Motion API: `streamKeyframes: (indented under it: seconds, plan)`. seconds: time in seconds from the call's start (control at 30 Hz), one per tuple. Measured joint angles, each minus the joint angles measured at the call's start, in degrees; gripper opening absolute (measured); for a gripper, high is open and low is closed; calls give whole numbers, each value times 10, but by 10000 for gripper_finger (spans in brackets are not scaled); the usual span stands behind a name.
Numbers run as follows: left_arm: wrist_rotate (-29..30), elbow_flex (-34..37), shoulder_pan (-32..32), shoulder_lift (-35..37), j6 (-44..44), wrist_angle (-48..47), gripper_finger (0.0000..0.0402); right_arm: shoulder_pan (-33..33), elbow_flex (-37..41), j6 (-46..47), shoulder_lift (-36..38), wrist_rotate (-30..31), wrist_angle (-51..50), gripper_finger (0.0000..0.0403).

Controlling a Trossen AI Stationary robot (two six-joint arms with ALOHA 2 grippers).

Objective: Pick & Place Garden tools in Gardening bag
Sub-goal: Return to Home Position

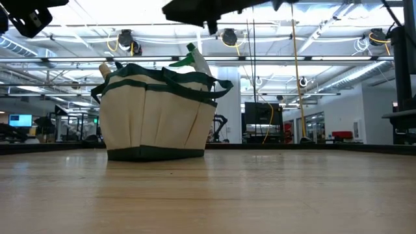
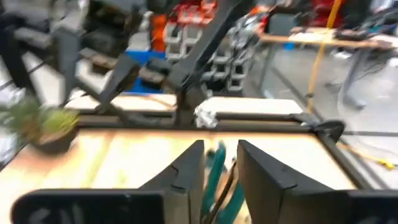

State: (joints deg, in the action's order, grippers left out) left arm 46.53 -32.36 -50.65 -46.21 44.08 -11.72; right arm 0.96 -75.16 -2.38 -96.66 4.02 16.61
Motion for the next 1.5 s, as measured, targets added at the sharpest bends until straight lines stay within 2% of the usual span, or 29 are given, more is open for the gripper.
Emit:
streamKeyframes:
  seconds: [0.1, 0.3, 0.43, 0.57, 0.67, 0.8, 1.13, 1.5]
  plan:
    - [-15, 0, 14, 0, 0, 0, 154, -2, 0, -2, 31, -28, -60, 64]
    - [-80, 0, 70, 2, -17, 0, 154, -2, 0, -17, 76, -28, -142, 7]
    - [-113, 0, 106, 7, -41, -1, 154, -2, 0, -19, 98, -28, -191, 8]
    - [-118, 0, 119, 37, -91, -1, 154, -2, 4, -18, 113, -28, -236, 1]
    - [-118, 0, 124, 72, -131, -6, 154, -2, 29, -13, 130, -28, -227, 1]
    - [-118, -1, 132, 114, -139, -48, 154, -2, 85, 11, 175, -28, -202, 1]
    - [-136, -1, 173, 164, -139, -113, 154, -2, 277, 58, 348, -28, -122, 1]
    - [-140, 5, 189, 250, -151, -181, 154, -2, 486, 92, 529, -28, 40, 0]
